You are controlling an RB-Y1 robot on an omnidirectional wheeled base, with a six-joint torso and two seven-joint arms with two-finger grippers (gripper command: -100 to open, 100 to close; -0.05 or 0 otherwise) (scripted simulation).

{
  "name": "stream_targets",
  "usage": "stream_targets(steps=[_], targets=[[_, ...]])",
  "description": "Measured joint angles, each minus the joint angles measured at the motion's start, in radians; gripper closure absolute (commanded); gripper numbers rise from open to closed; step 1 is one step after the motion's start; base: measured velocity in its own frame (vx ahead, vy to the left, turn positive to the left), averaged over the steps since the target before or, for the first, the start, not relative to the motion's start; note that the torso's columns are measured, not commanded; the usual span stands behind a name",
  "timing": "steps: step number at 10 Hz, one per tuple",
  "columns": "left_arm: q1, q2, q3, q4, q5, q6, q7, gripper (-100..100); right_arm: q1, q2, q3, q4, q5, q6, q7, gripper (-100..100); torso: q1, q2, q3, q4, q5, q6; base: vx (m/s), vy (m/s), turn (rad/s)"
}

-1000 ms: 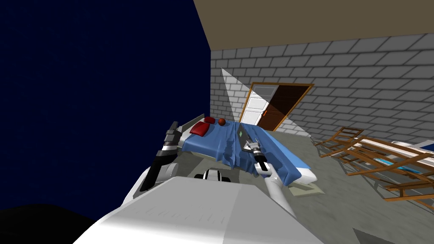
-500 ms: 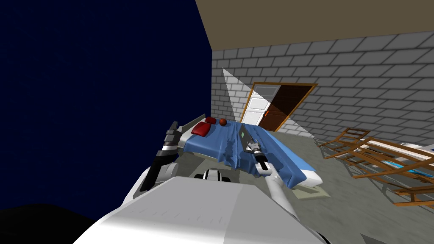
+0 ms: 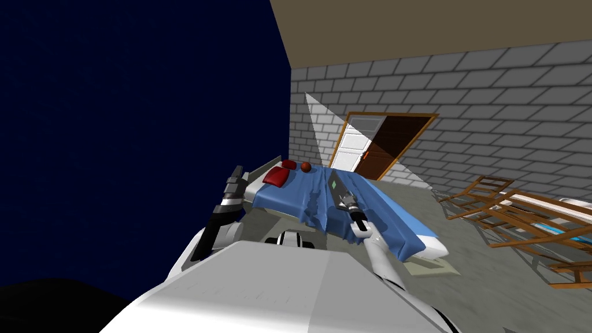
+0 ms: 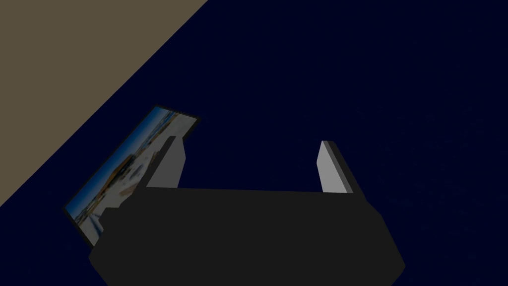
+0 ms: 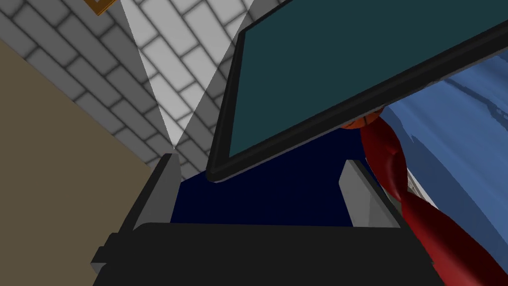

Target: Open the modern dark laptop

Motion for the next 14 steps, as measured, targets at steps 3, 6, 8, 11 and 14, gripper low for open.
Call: stream_targets(steps=[3,6,8,11,14], targets=[[0.0,0.0,0.0,0.0,0.0,0.0,0.0,0,-0.016,-0.017,-0.009,0.036,0.014,0.006,0.048,-100,-0.002,0.0,0.0,0.0,0.0,0.0,0.008,0.021,0.005],[0.0,0.0,0.0,0.0,0.0,0.0,0.0,0,-0.028,-0.02,-0.008,0.042,0.001,0.005,0.026,100,-0.007,-0.003,-0.001,-0.003,-0.004,-0.001,-0.009,-0.062,0.002],[0.0,0.0,0.0,0.0,0.0,0.0,0.0,0,-0.034,-0.016,0.0,0.046,-0.015,0.004,-0.015,100,-0.007,-0.005,-0.003,-0.004,-0.004,0.002,-0.029,-0.083,0.009],[0.0,0.0,0.0,0.0,0.0,0.0,0.0,0,-0.052,-0.01,0.012,0.069,-0.047,0.003,-0.087,100,-0.011,-0.006,-0.003,-0.005,-0.006,0.004,-0.04,-0.106,0.011],[0.0,0.0,0.0,0.0,0.0,0.0,0.0,0,-0.062,-0.009,0.027,0.079,-0.081,0.011,-0.173,100,-0.007,-0.005,-0.003,-0.006,-0.005,0.004,-0.03,-0.11,-0.004]])
